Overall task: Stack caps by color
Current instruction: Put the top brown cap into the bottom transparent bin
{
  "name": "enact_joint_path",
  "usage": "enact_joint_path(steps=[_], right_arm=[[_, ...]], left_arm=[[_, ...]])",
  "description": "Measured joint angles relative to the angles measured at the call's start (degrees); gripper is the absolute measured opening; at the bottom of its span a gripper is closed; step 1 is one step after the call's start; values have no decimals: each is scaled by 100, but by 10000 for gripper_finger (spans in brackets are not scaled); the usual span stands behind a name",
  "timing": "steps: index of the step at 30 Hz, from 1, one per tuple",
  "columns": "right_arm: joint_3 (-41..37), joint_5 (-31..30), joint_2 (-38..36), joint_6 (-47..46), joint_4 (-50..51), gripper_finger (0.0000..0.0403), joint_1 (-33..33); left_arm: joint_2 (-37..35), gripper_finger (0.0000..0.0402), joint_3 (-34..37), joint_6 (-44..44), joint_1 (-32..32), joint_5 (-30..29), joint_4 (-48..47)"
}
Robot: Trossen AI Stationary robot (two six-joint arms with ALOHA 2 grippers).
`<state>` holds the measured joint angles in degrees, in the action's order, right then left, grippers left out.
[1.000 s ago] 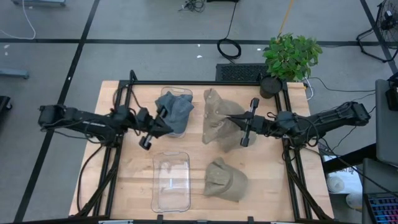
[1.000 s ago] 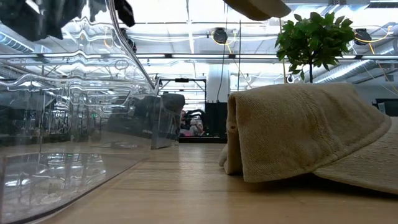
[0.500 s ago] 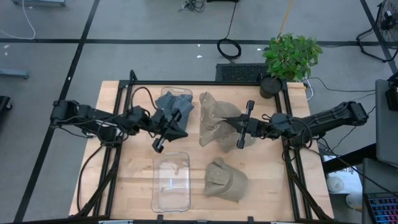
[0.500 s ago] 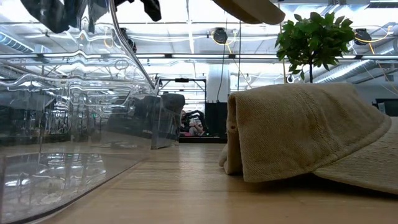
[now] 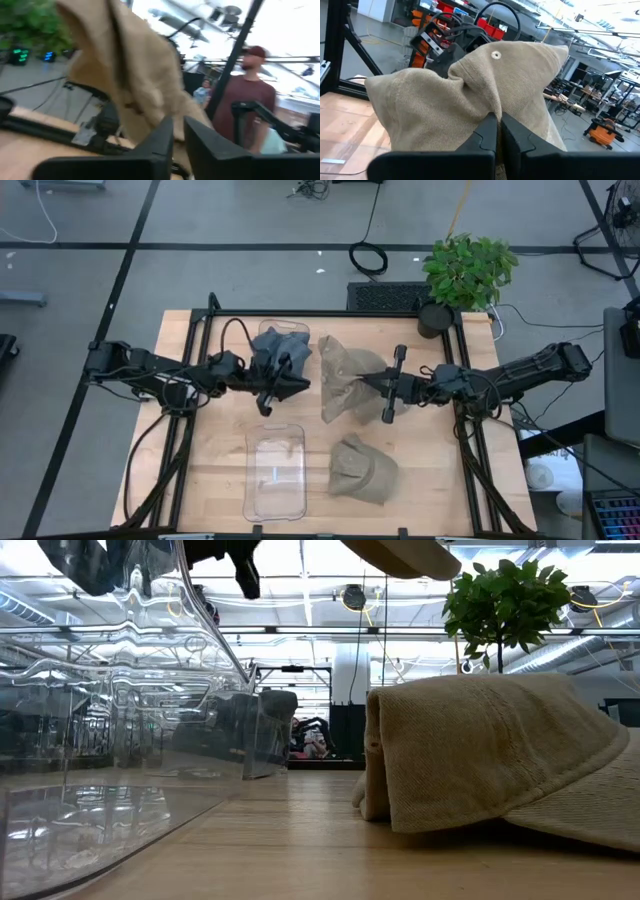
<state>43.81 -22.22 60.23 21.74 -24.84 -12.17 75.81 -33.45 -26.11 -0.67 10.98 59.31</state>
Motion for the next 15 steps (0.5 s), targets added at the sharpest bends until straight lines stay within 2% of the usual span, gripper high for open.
enact_joint_path(steps=[3,8,12,15], right_arm=[[0,26,34,0,-61,0,0],[0,439,167,-4,-130,0,6],[0,438,228,14,-329,0,5],[0,437,255,35,-370,0,7]], left_arm=[[0,95,0,-243,-4,-285,-182],[0,177,-15,-603,21,-464,-217],[89,217,-197,-577,123,-658,-201],[296,233,-377,-600,160,-588,-279]])
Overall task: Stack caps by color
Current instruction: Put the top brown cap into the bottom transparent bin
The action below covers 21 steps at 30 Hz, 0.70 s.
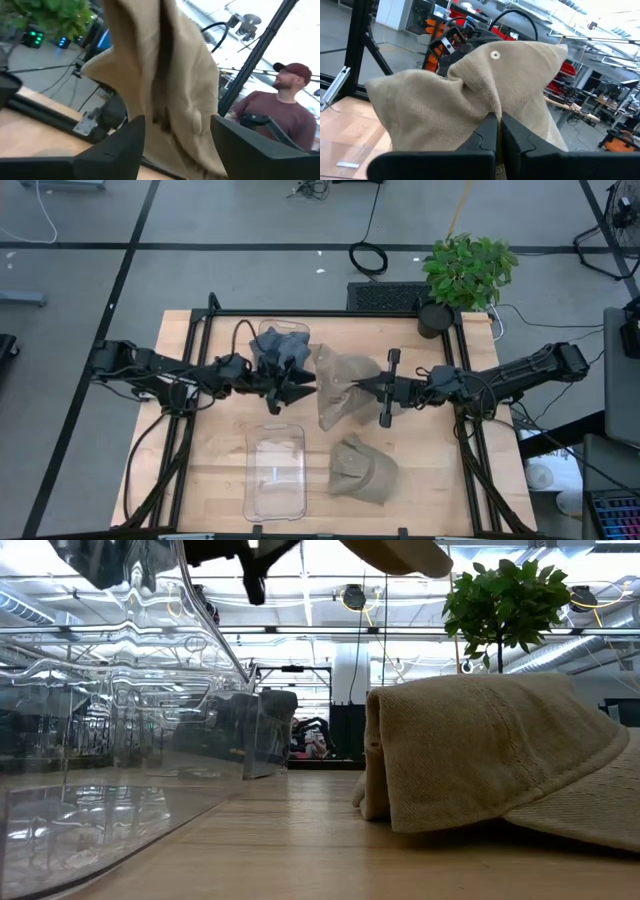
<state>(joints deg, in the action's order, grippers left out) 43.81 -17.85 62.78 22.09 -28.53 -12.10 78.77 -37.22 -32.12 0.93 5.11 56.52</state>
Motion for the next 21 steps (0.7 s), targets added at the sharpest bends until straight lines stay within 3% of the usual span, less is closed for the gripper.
enact_joint_path(steps=[10,14,21], right_arm=[[0,-13,-4,-18,16,0,4],[0,-29,-2,-31,146,0,4],[0,-93,-2,-31,175,0,6]], left_arm=[[963,241,-1079,-135,139,366,58],[1020,241,-1386,-133,200,851,20],[963,241,-1520,-136,339,885,7]])
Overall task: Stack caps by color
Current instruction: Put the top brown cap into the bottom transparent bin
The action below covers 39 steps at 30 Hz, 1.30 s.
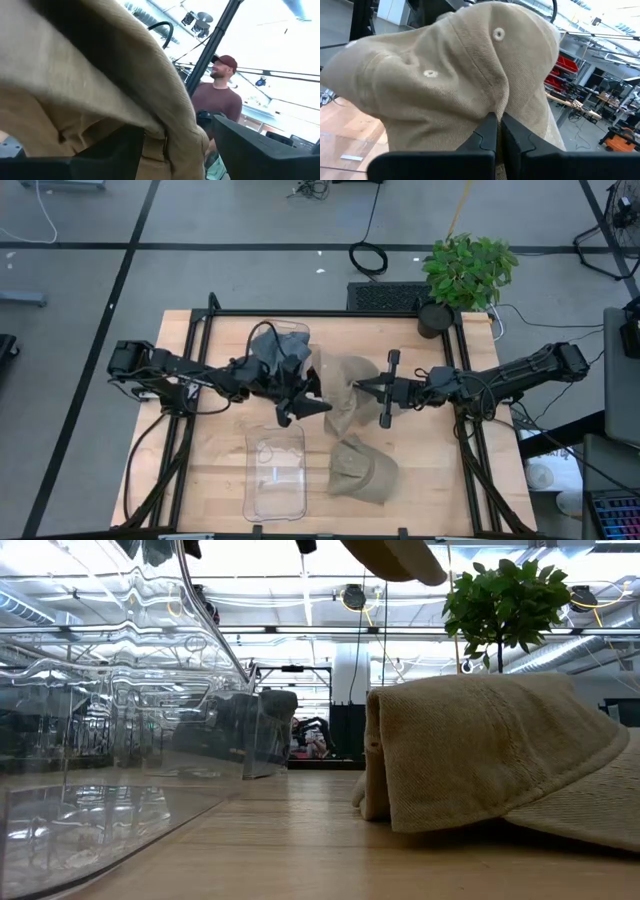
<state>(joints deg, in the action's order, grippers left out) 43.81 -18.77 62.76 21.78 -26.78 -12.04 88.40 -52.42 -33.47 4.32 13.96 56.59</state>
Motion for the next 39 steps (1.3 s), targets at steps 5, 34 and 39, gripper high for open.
enact_joint_path(steps=[5,34,39], right_arm=[[0,-242,0,22,0,0,1],[0,-246,-7,-603,460,32,0],[2,-251,-15,-890,822,63,24]], left_arm=[[-1,241,0,8,35,-361,-322],[-868,17,10,168,-194,-160,-3252],[-1516,17,8,140,-95,-510,-4788]])
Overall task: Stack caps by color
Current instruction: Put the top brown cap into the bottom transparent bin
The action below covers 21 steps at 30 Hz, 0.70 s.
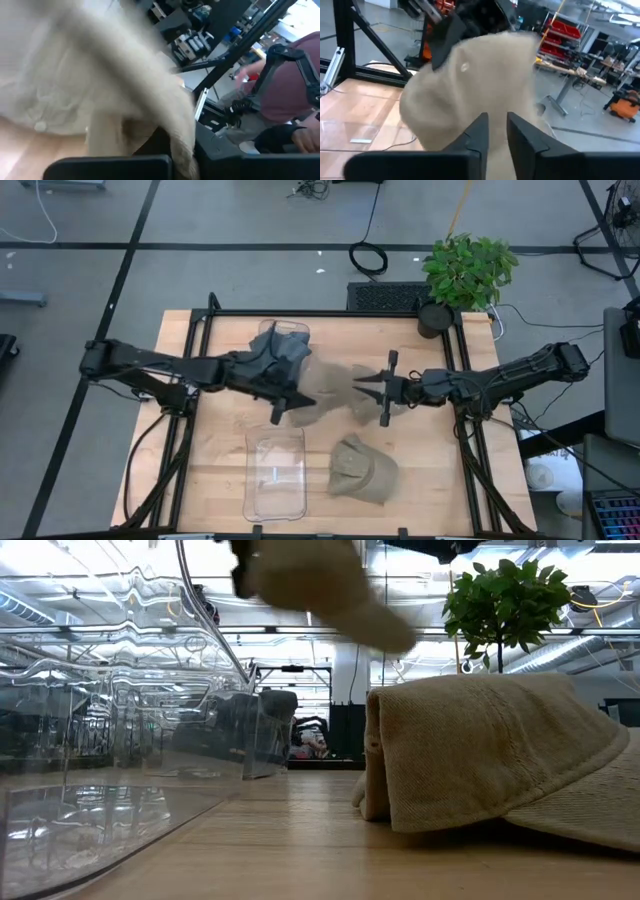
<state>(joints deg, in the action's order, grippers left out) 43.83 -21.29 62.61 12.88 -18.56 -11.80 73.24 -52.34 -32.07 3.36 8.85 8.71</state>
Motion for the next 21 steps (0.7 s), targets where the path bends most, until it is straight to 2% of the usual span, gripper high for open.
enact_joint_path(steps=[3,7,10,13,17,18,21], right_arm=[[0,35,2,-25,128,92,0],[0,45,2,-169,80,141,0],[0,49,2,-439,43,172,75],[0,49,2,-528,151,194,140],[0,51,5,-622,284,209,176],[0,51,4,-622,318,211,175],[0,53,6,-618,406,212,176]], left_arm=[[-354,17,2,-6,106,-324,-596],[-746,17,-4,3,187,-432,-776],[-851,17,-231,-5,204,51,-1223],[-832,17,-860,126,319,553,-2582],[-620,17,-1667,819,893,1223,-4498],[-559,17,-1846,862,1054,1158,-4884],[-483,17,-2326,1029,1542,180,-5646]])
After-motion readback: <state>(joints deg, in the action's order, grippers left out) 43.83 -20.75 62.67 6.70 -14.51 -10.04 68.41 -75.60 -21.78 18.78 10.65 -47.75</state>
